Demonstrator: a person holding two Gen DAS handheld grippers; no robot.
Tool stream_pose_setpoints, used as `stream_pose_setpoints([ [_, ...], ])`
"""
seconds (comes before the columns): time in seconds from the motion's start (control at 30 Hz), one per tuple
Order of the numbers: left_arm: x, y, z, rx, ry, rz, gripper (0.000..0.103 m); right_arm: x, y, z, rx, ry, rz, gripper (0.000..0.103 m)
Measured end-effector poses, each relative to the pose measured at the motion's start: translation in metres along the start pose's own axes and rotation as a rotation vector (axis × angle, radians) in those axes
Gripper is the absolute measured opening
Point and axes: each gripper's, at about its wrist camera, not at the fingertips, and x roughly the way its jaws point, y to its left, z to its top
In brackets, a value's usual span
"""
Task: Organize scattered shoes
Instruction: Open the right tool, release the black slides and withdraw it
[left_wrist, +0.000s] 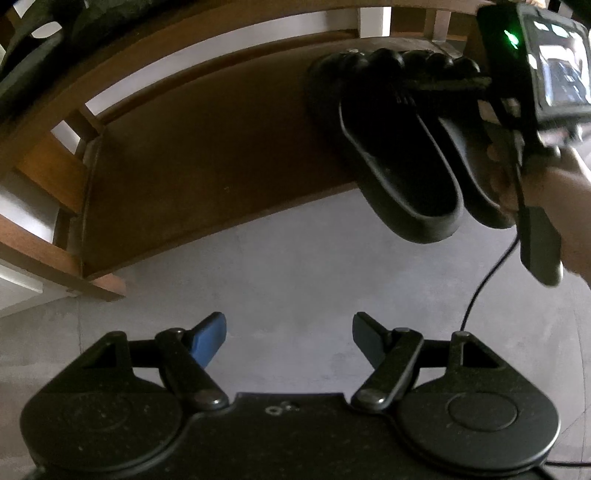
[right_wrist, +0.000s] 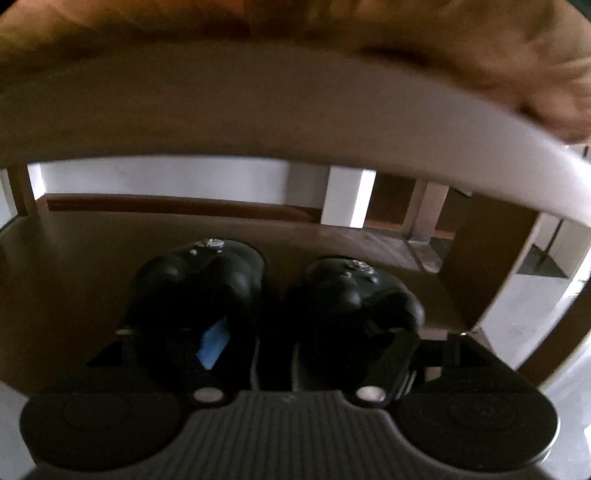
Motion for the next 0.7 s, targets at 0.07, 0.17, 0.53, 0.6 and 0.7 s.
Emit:
stream_pose_setpoints([
  [0.07,-0.001,-0.001,0.0,0.003,-0.005,-0.007,0.075,-0.011,0.001,-0.007,-0.017,-0.003,-0.019,0.081],
  [0.17,-0.002,-0.004,-0.001,0.012,-0.009,-0.021,0.075,-0.017,0.003,-0.02,0.016,-0.02,-0.026,0.081],
  [0.53,0.004,0.003,-0.003,0.01,0.007,0.0,0.075,0.005,0.01,-0.032,0.117,-0.081,-0.011,0.032],
  [0.6,0.006,0.004,-0.001,0.001,0.007,0.001,0.075,0.012,0.007,-0.028,0.115,-0.082,-0.001,0.032],
  [0.7,0.009,0.007,0.001,-0.013,0.007,0.003,0.075,0.021,0.005,-0.019,0.124,-0.08,0.002,0.032],
])
